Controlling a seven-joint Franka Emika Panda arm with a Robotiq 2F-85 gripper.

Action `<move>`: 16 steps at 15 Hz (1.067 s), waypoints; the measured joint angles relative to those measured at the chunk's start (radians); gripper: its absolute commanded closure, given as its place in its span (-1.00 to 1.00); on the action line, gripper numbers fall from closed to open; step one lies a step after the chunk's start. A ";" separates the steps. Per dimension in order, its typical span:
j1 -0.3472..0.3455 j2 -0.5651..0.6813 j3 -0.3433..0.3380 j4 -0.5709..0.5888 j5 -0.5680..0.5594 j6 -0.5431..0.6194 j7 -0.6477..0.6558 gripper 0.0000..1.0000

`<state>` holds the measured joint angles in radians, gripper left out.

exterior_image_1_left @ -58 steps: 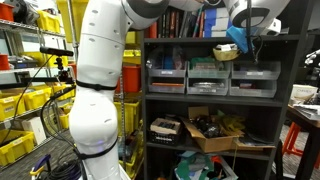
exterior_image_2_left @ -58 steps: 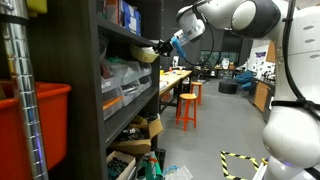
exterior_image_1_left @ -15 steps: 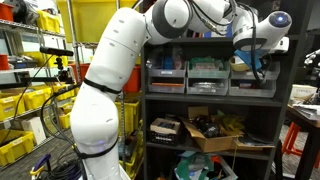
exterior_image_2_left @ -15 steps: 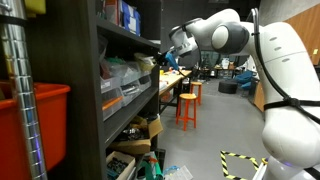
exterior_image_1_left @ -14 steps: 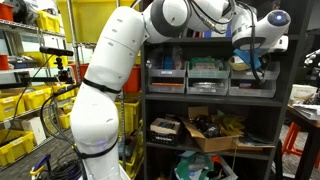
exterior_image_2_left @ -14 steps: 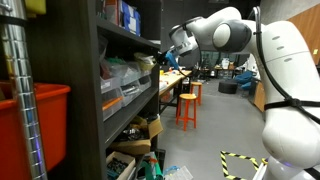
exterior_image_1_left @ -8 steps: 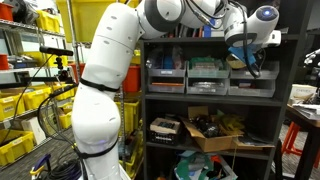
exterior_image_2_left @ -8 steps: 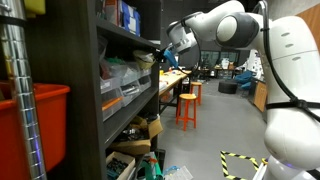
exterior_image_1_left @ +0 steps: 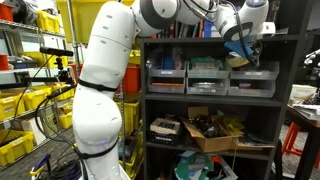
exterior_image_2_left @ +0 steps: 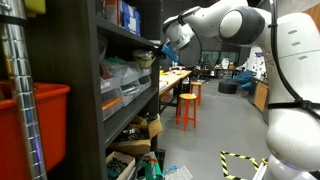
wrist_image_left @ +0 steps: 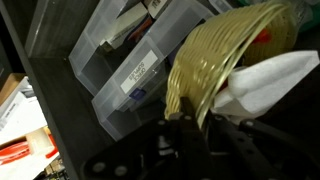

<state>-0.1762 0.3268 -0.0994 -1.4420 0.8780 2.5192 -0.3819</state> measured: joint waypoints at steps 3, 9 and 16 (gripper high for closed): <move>0.001 -0.019 0.004 0.003 -0.124 -0.040 0.094 0.96; -0.029 -0.067 0.005 0.071 -0.212 -0.354 0.166 0.96; -0.014 -0.071 0.016 0.157 -0.227 -0.547 0.237 0.96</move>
<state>-0.1901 0.2561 -0.0838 -1.2853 0.6510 1.9724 -0.1445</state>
